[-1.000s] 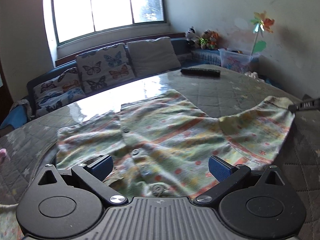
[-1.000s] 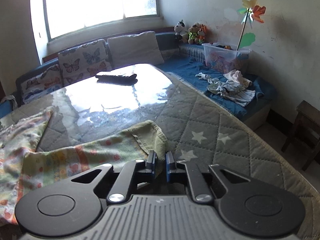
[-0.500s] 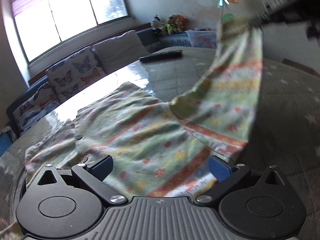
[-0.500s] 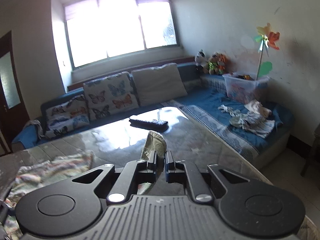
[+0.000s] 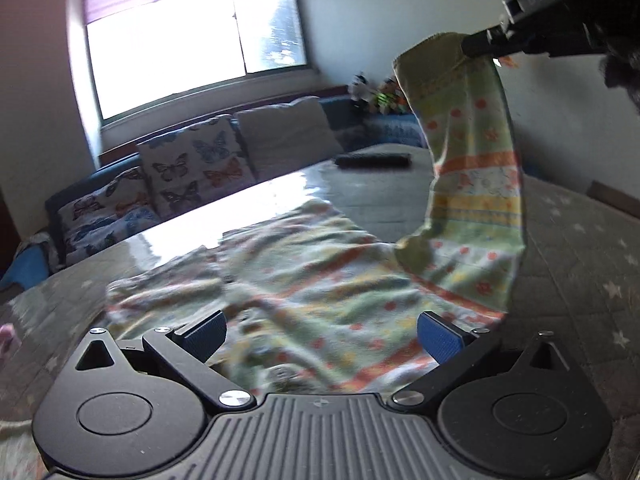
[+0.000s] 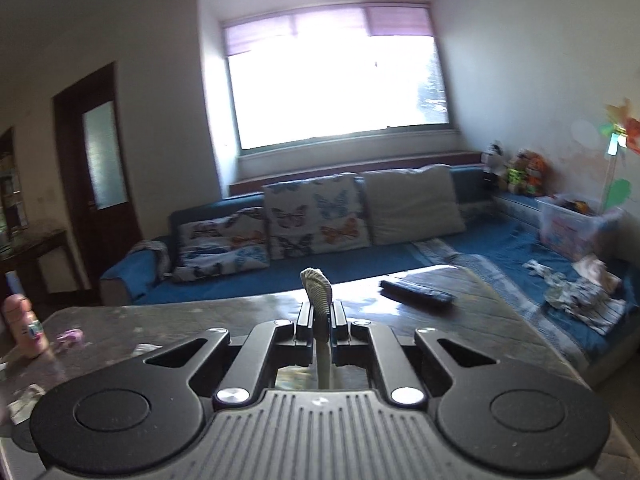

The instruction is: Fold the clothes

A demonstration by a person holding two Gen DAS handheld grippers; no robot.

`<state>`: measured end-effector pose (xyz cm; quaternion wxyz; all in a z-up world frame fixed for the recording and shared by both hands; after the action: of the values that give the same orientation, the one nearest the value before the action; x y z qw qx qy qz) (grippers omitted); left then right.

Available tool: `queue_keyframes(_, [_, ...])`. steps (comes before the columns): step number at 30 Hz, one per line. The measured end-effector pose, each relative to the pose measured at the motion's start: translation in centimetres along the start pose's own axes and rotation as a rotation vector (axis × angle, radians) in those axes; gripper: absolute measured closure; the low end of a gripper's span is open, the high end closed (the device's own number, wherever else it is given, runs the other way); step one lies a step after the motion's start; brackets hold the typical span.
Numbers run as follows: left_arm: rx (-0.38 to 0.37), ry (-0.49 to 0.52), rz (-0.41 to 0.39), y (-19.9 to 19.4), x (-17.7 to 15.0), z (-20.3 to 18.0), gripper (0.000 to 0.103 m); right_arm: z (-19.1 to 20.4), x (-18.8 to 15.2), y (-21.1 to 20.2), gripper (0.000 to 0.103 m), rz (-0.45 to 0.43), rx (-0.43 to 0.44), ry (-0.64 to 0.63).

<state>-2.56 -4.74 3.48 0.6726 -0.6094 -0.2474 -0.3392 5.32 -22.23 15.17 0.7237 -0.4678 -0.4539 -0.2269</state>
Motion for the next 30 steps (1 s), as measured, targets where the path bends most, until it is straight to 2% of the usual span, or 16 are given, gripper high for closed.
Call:
queue_keyframes(7, [0.082, -0.152, 0.026, -1.7, -3.4, 5.8, 0.0, 8.8, -0.7, 2.8, 0.096, 0.039, 0.155, -0.12])
queue_keyframes(11, [0.108, -0.201, 0.043, -2.3, -4.9, 7.8, 0.0, 13.8, -2.8, 4.7, 0.096, 0.106, 0.227, -0.177])
queue_keyframes(14, [0.125, -0.224, 0.051, -2.5, -5.7, 8.8, 0.0, 16.0, -4.6, 5.8, 0.095, 0.17, 0.277, -0.203])
queue_keyframes(17, [0.14, -0.246, 0.057, -2.8, -6.4, 9.8, 0.0, 17.3, -6.5, 6.2, 0.087, 0.234, 0.312, -0.232])
queue_keyframes(19, [0.145, -0.254, 0.054, -2.9, -6.5, 10.2, 0.0, 17.3, -7.6, 5.8, 0.08, 0.265, 0.325, -0.248])
queue_keyframes(23, [0.154, -0.269, 0.042, -3.2, -6.2, 10.9, 0.0, 15.1, -8.9, 5.2, 0.079, 0.311, 0.298, -0.252])
queue_keyframes(27, [0.12, -0.296, 0.034, -3.2, -5.5, 11.1, 0.0, 10.0, -10.5, 6.2, 0.079, 0.37, 0.171, -0.197])
queue_keyframes(30, [0.102, -0.292, 0.035, -2.7, -4.9, 10.7, 0.0, 7.2, -11.6, 7.0, 0.079, 0.407, 0.108, -0.154])
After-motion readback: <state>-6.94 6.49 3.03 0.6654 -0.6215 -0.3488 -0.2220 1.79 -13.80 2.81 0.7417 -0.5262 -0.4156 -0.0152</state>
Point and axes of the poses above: each gripper's, at about its wrist camera, not at the fingertips, and y roughly the way its jaws point, z to its left, x to its top, the point moved 4 cm from there along y, roughly the way its jaws point, and after that the axes turned 10 degrees about z, right-handed, at the moved point
